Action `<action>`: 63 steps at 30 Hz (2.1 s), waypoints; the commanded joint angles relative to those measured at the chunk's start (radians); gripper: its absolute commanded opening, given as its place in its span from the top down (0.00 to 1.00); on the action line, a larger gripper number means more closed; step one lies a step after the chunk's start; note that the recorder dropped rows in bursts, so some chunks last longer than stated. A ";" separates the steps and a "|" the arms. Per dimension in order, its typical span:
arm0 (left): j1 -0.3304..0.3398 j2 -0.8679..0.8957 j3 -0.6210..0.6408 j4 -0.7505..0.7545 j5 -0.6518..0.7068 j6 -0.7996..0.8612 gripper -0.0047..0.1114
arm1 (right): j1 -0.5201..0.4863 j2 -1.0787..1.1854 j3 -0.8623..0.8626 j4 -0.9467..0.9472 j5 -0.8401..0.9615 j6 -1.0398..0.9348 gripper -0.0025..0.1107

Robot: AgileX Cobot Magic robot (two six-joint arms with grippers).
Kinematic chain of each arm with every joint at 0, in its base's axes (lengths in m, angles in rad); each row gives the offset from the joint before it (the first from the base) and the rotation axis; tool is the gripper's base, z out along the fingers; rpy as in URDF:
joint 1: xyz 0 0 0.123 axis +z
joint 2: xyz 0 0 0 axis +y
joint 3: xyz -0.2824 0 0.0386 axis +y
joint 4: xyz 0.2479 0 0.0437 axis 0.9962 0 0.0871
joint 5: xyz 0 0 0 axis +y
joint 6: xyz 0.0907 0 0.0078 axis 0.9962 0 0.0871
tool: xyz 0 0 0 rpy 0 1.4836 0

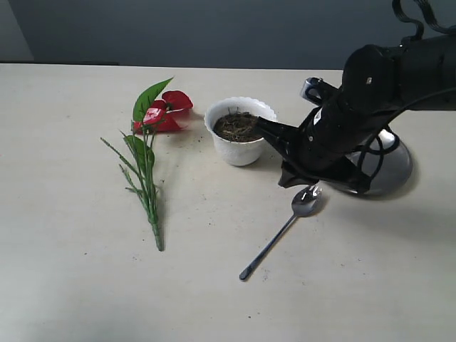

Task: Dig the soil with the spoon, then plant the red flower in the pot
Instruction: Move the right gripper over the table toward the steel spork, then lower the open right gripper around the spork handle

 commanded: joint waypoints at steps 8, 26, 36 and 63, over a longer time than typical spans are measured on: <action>0.001 -0.005 0.005 -0.002 0.002 -0.002 0.96 | 0.050 0.002 -0.002 -0.192 -0.060 0.221 0.98; 0.001 -0.005 0.005 -0.002 0.002 -0.002 0.96 | 0.050 0.027 -0.002 -0.121 -0.028 0.698 0.98; 0.001 -0.005 0.005 -0.002 0.002 -0.002 0.96 | 0.050 0.074 -0.002 -0.140 0.031 0.769 0.98; 0.001 -0.005 0.005 -0.002 0.002 -0.002 0.96 | 0.050 0.085 -0.004 -0.186 0.119 0.769 0.98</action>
